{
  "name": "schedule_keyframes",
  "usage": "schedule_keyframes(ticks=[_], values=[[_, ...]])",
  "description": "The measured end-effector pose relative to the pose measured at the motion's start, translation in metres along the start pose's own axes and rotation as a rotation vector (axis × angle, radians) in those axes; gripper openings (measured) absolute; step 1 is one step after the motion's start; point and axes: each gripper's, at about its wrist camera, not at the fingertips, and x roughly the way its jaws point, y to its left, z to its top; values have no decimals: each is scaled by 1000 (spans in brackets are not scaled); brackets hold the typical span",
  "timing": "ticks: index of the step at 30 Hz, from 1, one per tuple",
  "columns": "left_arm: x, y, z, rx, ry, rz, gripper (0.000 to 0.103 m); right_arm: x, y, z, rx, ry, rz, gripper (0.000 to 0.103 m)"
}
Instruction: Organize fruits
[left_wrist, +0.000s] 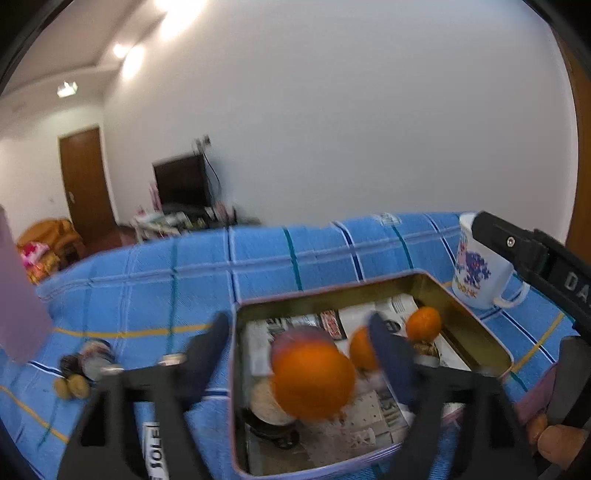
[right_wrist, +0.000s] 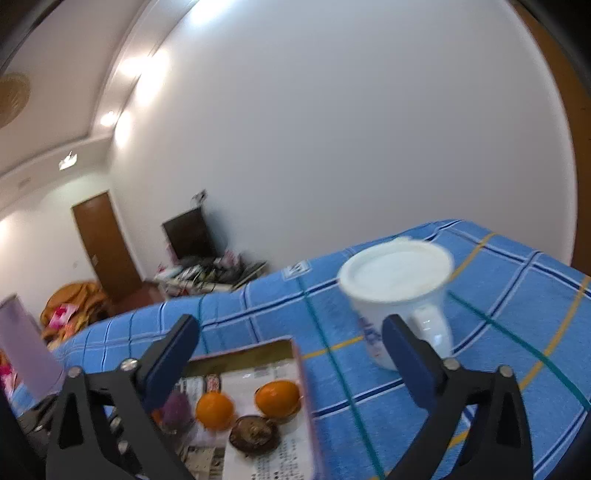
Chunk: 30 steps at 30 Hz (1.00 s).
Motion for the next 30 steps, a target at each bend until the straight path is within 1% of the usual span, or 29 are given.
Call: schedule_keyframes(ticks=[2,4,5,6,9,10,11,13,15,17,19,20,22,26,30], values=[[-13,-1,0,16,-76,18,88,-4,-3,0,9,-18,-17,103],[-22,-4,0,37,-124,36,90,-7,-3,0,6,-27,-28,103],[-25,-4,0,44,-140,44,92,-9,-1,0,-3,-35,-35,103],[-27,-5,-1,48,-150,51,94,-11,0,0,-10,-41,-37,103],[-28,-8,-2,56,-157,90,96,-20,7,-2,-51,-82,-58,103],[-29,-8,-2,56,-161,119,96,-23,9,-2,-61,-94,-64,103],[-30,-9,-3,58,-169,184,96,-25,11,-2,-71,-104,-69,103],[-34,-9,-4,59,-198,264,97,-29,13,-2,-87,-130,-83,103],[-40,-6,-6,45,-230,269,101,-35,15,-2,-94,-152,-86,103],[-45,-3,-8,17,-252,271,102,-37,15,-2,-96,-158,-87,103],[-48,-1,-9,6,-259,277,102,-38,16,-3,-100,-155,-87,103],[-47,0,-8,3,-255,291,102,-37,17,-4,-102,-155,-86,103],[-44,3,-6,-10,-236,295,102,-39,20,-5,-119,-162,-88,103],[-36,7,-7,-39,-184,310,102,-50,27,-8,-157,-207,-97,103],[-37,15,-8,-76,-184,326,102,-60,30,-10,-172,-250,-114,103]])
